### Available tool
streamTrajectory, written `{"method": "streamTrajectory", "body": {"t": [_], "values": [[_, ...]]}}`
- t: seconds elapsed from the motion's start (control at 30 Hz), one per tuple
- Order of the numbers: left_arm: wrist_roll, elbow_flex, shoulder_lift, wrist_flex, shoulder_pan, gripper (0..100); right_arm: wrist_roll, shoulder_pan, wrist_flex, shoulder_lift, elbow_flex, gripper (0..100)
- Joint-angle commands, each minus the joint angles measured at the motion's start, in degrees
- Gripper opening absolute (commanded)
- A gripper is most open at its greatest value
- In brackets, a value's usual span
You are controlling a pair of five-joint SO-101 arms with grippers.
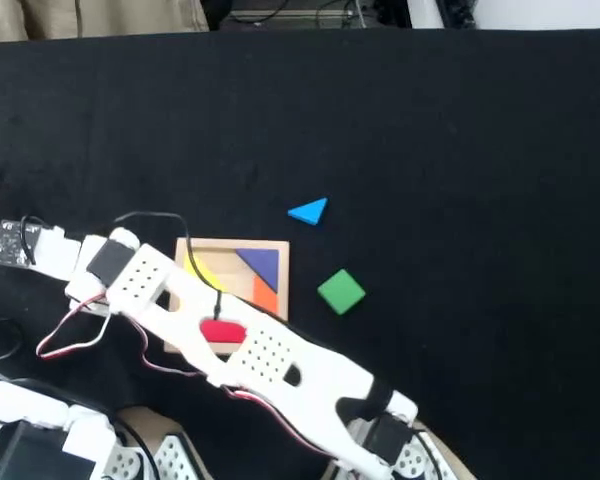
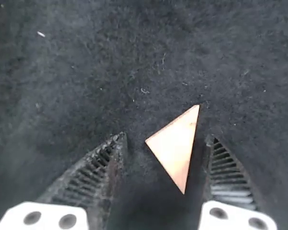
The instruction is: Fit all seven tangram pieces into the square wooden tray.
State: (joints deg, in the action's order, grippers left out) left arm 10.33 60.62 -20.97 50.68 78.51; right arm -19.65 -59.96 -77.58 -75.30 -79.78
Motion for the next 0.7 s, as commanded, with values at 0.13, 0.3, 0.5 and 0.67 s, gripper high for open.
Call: {"method": "streamTrajectory", "body": {"t": [0.13, 0.3, 0.5, 0.67], "values": [[0.18, 0.04, -0.18, -0.44, 0.57, 12, -0.35, 0.70, -3.78, 0.22, -5.58, 25.4], [0.18, 0.04, -0.18, -0.44, 0.57, 12, -0.35, 1.41, -4.22, -0.13, -4.62, 25.0], [0.18, 0.31, -0.18, -0.53, -1.27, 12, -0.44, 1.41, -3.78, -0.31, -4.70, 12.6], [0.18, 0.31, -0.18, -0.53, -1.98, 12, -0.44, 1.41, -3.78, -0.40, -4.79, 11.7]]}}
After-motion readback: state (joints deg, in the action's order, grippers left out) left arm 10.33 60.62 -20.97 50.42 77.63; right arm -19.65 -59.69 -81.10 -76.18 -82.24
